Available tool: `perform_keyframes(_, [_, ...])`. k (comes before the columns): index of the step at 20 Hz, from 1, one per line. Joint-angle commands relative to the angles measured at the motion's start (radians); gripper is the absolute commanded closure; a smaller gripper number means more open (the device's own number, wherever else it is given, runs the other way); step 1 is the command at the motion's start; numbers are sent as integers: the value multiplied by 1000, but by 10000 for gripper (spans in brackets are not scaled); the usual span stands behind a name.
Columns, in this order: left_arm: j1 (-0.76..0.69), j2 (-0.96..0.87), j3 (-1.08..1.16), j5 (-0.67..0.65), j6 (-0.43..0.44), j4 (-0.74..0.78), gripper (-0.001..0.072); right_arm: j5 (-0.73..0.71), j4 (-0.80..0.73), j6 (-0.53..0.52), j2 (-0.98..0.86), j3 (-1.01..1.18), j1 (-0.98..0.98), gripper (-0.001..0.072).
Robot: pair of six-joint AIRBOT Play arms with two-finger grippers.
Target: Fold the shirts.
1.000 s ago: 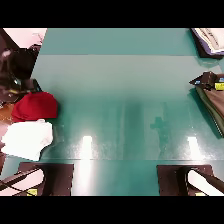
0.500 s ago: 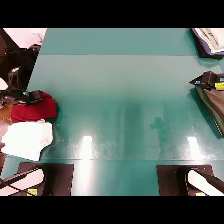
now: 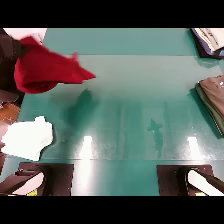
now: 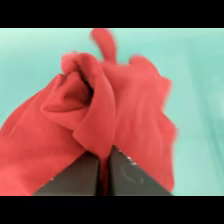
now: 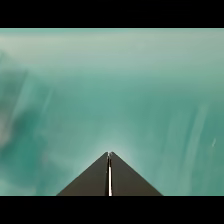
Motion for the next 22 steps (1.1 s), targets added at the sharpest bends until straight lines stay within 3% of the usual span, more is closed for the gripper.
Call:
perform_keyframes(1, [-244, 6, 180, -19, 6, -34, 685, -32, -2, 0, 0, 102, -1, 696])
perform_keyframes(5, [-451, -110, 179, -59, 40, -67, 684, -28, -1, 0, 0, 124, 0, 696])
perform_keyframes(10, [-533, -394, 179, -6, 124, -197, 682, -3, -2, 0, 0, 124, 0, 696])
perform_keyframes(11, [-528, -446, 179, 25, 134, -190, 476, 5, -2, 0, 0, 124, -1, 696])
perform_keyframes(12, [-515, -482, 179, 44, 135, -184, 139, 10, -3, 0, 0, 124, -1, 696])
perform_keyframes(13, [-484, -505, 180, 48, 127, -183, 30, 15, -3, 0, 0, 124, -1, 696])
perform_keyframes(19, [-177, -465, 141, -180, 35, -205, 30, 16, -4, 0, 0, 124, -1, 696])
perform_keyframes(22, [-134, -424, -93, -141, 36, -250, 30, 16, -4, 0, 0, 124, -1, 696])
